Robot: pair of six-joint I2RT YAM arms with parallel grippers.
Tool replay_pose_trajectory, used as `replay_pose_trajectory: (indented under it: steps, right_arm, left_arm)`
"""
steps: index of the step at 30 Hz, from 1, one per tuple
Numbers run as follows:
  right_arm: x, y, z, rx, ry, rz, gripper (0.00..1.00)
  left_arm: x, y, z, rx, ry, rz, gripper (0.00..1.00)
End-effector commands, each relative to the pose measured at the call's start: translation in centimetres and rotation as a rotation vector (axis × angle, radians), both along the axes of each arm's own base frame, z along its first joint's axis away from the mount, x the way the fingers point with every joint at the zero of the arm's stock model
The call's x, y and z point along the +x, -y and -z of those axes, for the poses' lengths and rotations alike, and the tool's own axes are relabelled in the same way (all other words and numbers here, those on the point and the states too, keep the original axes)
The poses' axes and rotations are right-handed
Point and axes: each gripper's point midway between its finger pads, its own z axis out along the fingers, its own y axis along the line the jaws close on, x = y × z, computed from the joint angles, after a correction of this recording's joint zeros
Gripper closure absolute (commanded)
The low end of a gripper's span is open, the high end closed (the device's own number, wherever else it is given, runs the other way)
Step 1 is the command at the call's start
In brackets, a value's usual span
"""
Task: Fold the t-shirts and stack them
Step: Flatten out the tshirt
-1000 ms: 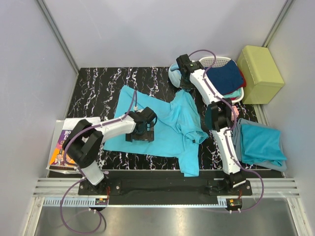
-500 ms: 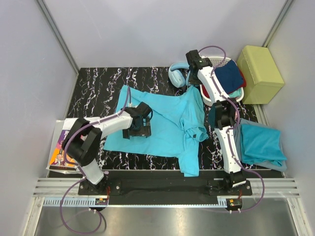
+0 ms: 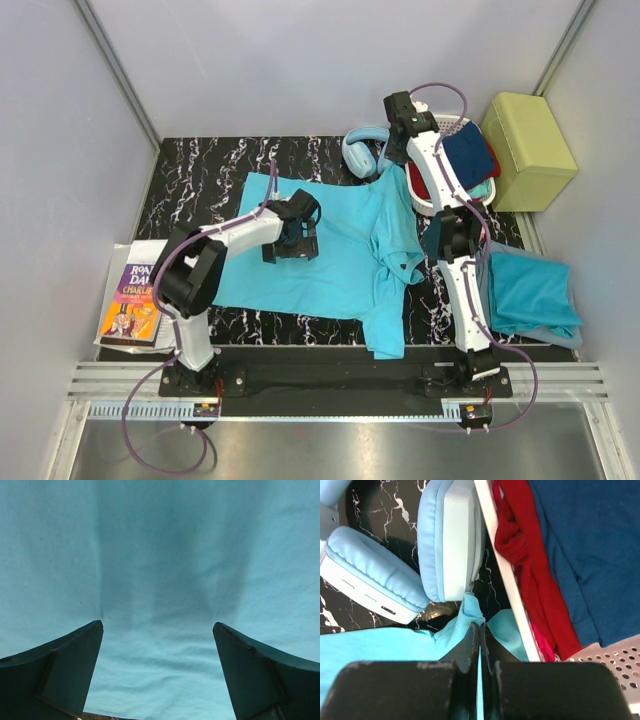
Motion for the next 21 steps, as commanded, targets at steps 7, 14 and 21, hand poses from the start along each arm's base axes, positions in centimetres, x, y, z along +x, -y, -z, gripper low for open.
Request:
replay_pose_trajectory:
  steps: [7,14,21]
  right_arm:
    - [2.0,1.2,-2.5,0.105,0.081,-0.021,1.00]
    - [2.6,0.9,0.0,0.140,0.049,-0.050,1.00]
    - [2.3,0.8,-4.5,0.159,0.119,-0.062,0.38]
  left_arm:
    - [2.5,0.2,-2.0,0.006,0.074,0.007,0.01]
    - [2.2,-0.3,-2.2,0.017,0.076,0.009,0.01]
    - [1.6,-0.5,-2.9,-0.001,0.091,-0.002,0.01]
